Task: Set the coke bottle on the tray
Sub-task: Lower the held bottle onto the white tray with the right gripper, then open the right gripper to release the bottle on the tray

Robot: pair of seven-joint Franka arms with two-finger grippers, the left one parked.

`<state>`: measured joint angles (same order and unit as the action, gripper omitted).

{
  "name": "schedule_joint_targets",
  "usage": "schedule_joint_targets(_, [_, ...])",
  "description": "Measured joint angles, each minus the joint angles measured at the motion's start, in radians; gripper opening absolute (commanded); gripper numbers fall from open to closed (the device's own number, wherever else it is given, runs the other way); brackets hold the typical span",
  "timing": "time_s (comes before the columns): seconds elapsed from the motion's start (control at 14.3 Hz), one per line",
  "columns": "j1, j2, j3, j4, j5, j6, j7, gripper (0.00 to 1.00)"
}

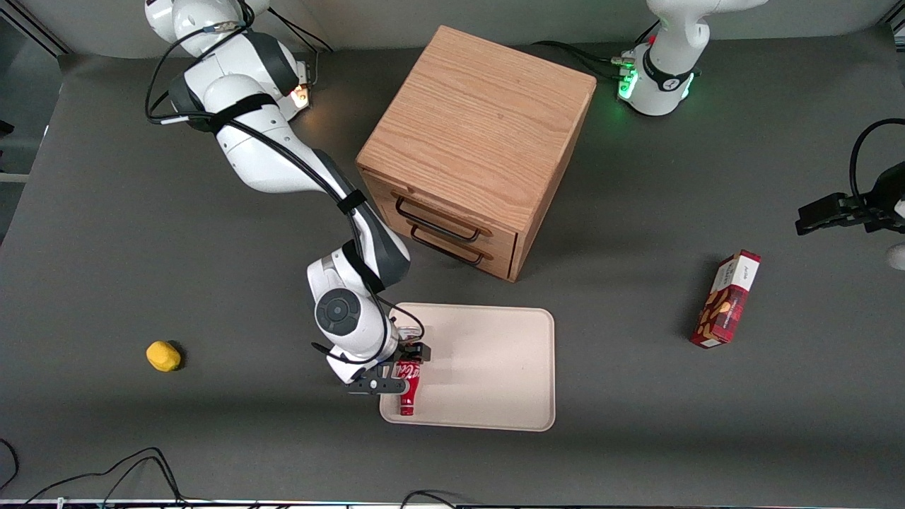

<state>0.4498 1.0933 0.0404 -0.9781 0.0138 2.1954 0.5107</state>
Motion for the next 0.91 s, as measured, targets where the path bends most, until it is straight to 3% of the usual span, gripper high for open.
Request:
schedule_joint_targets(0.7, [0.002,-0.010,-0.010,0.024,0.000,-0.014,0.003,1.00])
schedule_joint_targets(0.91, [-0.013,-0.090,-0.017,0.039,0.000,-0.188,0.003,1.00])
